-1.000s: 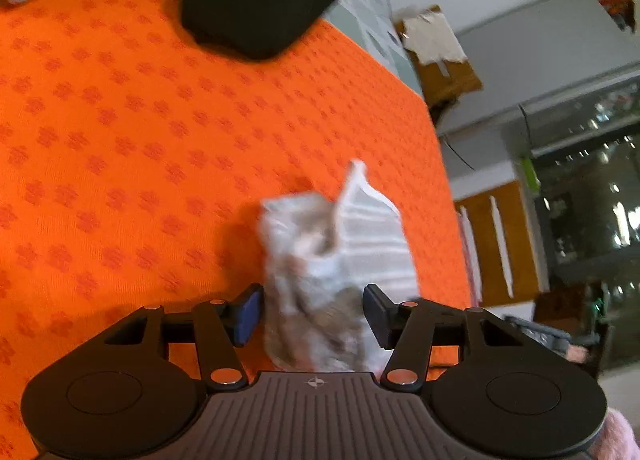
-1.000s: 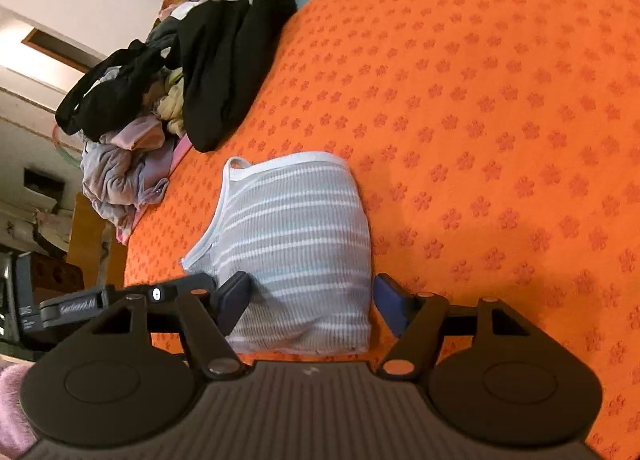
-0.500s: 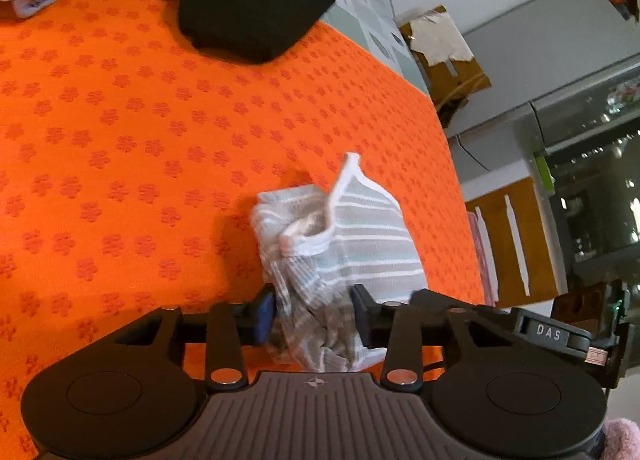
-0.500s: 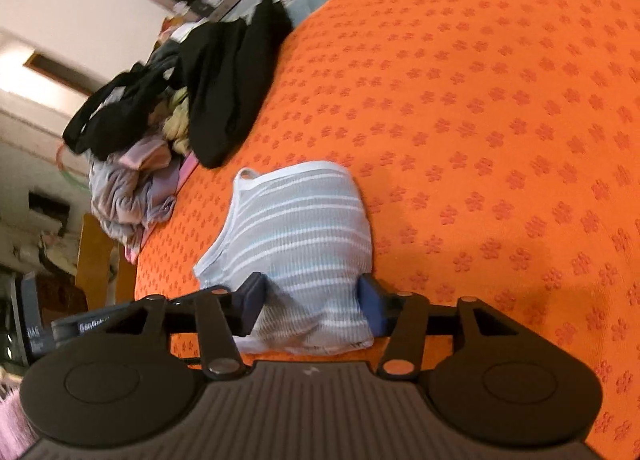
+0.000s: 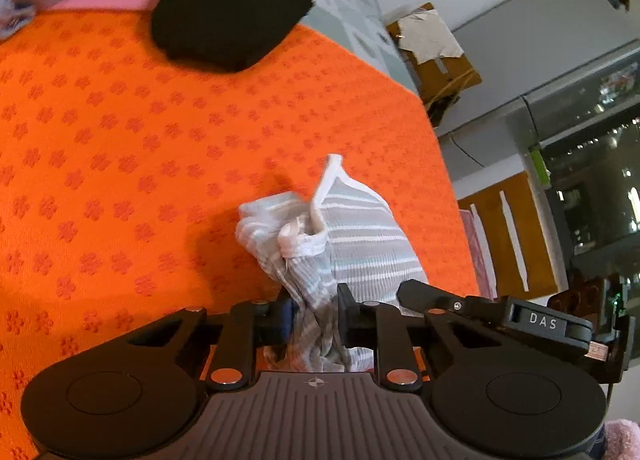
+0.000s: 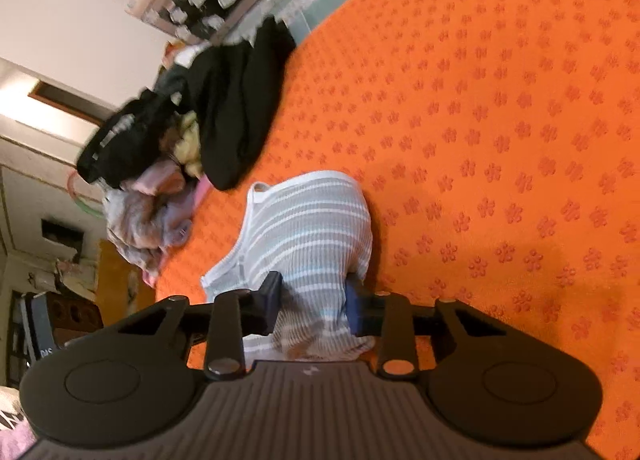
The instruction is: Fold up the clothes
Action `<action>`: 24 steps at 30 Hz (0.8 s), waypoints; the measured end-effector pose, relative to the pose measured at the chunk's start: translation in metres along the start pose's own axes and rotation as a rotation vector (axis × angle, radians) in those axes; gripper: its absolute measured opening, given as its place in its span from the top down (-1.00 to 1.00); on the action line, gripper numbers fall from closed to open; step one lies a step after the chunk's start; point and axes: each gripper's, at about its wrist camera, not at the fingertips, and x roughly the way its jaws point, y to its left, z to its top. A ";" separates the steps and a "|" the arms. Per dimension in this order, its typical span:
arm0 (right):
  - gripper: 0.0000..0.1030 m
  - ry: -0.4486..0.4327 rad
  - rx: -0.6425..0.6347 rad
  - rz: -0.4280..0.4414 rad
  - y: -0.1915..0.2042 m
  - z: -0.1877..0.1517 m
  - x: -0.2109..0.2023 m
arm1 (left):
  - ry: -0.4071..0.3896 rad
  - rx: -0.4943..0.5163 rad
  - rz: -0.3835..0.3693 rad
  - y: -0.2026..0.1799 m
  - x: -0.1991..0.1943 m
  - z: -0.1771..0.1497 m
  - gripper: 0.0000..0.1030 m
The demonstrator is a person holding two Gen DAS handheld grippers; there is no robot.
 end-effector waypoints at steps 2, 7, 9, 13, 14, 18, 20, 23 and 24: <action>0.28 -0.026 -0.017 0.001 0.004 0.003 -0.014 | -0.008 0.029 -0.008 -0.015 -0.001 0.001 0.54; 0.28 -0.088 -0.051 0.005 0.000 0.015 -0.059 | -0.016 0.102 -0.020 -0.059 0.001 0.002 0.54; 0.27 -0.113 -0.056 0.003 -0.009 0.022 -0.081 | -0.015 0.138 -0.021 -0.081 0.008 0.000 0.54; 0.27 -0.152 -0.069 -0.020 -0.038 0.039 -0.125 | -0.014 0.223 -0.020 -0.132 0.035 -0.011 0.54; 0.27 -0.161 -0.073 -0.026 -0.048 0.044 -0.137 | -0.012 0.238 -0.023 -0.145 0.044 -0.014 0.54; 0.27 -0.174 -0.087 -0.052 -0.101 0.069 -0.183 | 0.001 0.271 -0.037 -0.197 0.093 -0.030 0.54; 0.27 -0.170 -0.094 -0.059 -0.133 0.085 -0.206 | 0.011 0.274 -0.039 -0.224 0.122 -0.039 0.54; 0.27 -0.158 -0.113 -0.063 -0.182 0.111 -0.236 | 0.013 0.279 -0.028 -0.265 0.168 -0.052 0.54; 0.27 -0.152 -0.123 -0.069 -0.199 0.120 -0.245 | 0.014 0.278 -0.023 -0.278 0.183 -0.057 0.54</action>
